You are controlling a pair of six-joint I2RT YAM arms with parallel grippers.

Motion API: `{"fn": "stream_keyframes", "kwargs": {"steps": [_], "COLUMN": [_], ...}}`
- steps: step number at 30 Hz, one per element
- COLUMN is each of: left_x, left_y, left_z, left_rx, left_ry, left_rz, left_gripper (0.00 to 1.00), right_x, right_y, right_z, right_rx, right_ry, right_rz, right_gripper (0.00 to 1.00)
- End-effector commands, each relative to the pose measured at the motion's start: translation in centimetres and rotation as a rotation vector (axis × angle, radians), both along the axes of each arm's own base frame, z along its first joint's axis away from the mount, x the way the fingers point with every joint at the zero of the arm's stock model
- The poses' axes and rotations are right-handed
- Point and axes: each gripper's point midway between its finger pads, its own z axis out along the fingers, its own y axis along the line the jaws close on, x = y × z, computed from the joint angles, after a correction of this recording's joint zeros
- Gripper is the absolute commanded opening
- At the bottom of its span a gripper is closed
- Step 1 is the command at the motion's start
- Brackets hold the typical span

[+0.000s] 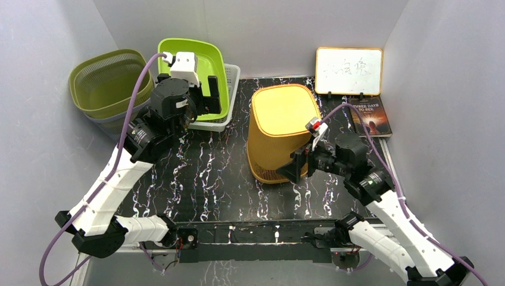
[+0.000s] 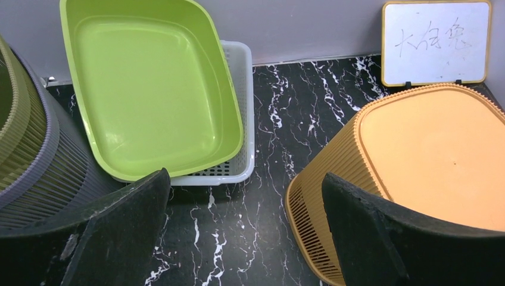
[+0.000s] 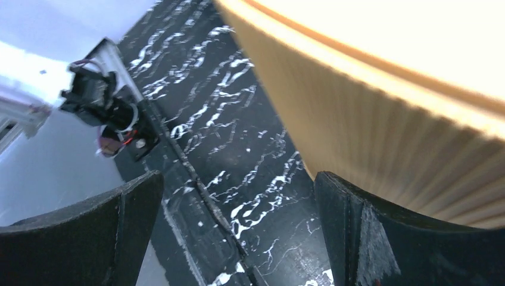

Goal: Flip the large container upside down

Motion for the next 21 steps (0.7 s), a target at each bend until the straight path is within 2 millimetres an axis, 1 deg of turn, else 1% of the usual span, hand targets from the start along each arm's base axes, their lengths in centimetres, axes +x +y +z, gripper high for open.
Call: {"fn": "stream_keyframes", "kwargs": {"steps": [1, 6, 7, 13, 18, 21], "left_x": [0.0, -0.2, -0.3, -0.8, -1.1, -1.3], "left_y": [0.6, 0.8, 0.9, 1.4, 1.7, 1.6], "left_z": [0.5, 0.3, 0.2, -1.0, -1.6, -1.9], "left_rx": [-0.02, -0.011, -0.011, -0.016, -0.021, -0.029], "left_ry": [-0.03, -0.03, -0.03, -0.028, -0.026, -0.028], "left_rz": [0.028, 0.027, 0.026, 0.033, 0.035, 0.029], "left_gripper": [0.98, 0.98, 0.98, 0.98, 0.98, 0.98], "right_x": [3.9, 7.2, 7.8, 10.8, 14.3, 16.9], "right_y": [-0.5, -1.5, -1.8, -2.4, -3.4, -3.3], "right_z": [0.0, -1.3, -1.8, -2.9, -2.3, -1.6], "right_rx": [0.073, 0.091, 0.089, 0.172, 0.231, 0.235], "right_ry": [-0.017, 0.013, 0.027, 0.039, -0.019, -0.064], "right_rz": [-0.208, -0.402, -0.443, -0.619, -0.777, -0.837], "right_gripper": [0.98, 0.98, 0.98, 0.98, 0.98, 0.98]}}
